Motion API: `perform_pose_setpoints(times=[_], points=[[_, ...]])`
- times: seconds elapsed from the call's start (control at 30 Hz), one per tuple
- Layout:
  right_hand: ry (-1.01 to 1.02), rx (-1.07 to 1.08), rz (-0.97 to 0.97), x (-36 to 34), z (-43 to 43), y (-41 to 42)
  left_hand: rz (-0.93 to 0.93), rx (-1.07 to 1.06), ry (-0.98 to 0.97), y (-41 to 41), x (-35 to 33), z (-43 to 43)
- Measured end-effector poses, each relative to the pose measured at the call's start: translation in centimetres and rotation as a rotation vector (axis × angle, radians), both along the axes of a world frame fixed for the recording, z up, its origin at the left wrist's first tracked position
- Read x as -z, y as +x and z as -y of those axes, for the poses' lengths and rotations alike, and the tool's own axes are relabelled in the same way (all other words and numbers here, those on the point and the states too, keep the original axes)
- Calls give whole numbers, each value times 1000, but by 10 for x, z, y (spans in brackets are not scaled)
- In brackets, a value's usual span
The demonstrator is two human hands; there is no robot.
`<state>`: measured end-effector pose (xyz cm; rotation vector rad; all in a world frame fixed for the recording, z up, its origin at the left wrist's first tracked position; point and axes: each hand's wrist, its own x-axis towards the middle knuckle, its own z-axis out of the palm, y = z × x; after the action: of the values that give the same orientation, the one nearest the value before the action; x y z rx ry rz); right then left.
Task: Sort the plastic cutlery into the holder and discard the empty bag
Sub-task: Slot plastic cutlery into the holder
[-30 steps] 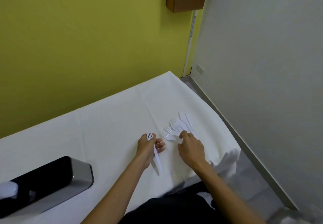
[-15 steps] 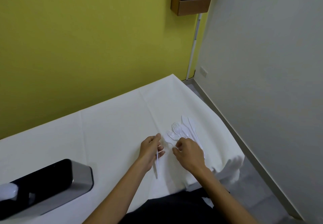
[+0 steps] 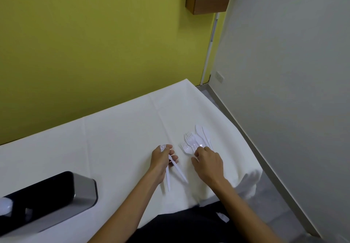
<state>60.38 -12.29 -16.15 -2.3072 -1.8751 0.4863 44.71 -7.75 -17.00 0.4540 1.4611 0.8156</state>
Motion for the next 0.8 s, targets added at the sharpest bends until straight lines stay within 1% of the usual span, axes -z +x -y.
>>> perform_pose_setpoints(times=[0.03,0.1,0.13,0.23,0.27,0.3,0.33,0.4,0.43,0.47,0.53,0.63,0.7,0.8], points=[[16,25,-59,-2,1,-1,-12,17,1,1,0,-1],[55,76,-248,-9,1,-5,-66,100,31,2,-1,-4],[66,65,-329,-13,2,-9,-87,146,52,3,-2,-4],[43,-9,-513,-21,2,-21,-141,252,115,4,-6,-4],[48,-3,-560,-20,1,-22,-160,270,129,3,-6,-4],[63,25,-566,-18,1,-21,-170,266,132,3,-6,-4],[87,60,-508,-15,0,-18,-167,244,119,3,-6,-5],[95,91,-227,-8,-2,-11,-124,158,73,0,-5,-7],[64,86,-91,-5,-2,-8,-87,112,51,0,-4,-8],[31,80,-7,-2,-2,-7,-46,76,33,0,-4,-8],[-13,73,45,-1,-1,-8,26,34,15,0,-5,-7],[-50,69,76,0,-2,-8,59,26,13,1,-9,-5],[-67,57,81,-2,-4,-7,48,30,14,1,-11,-6],[-92,44,44,-9,-4,-5,-22,63,23,2,-12,-7]])
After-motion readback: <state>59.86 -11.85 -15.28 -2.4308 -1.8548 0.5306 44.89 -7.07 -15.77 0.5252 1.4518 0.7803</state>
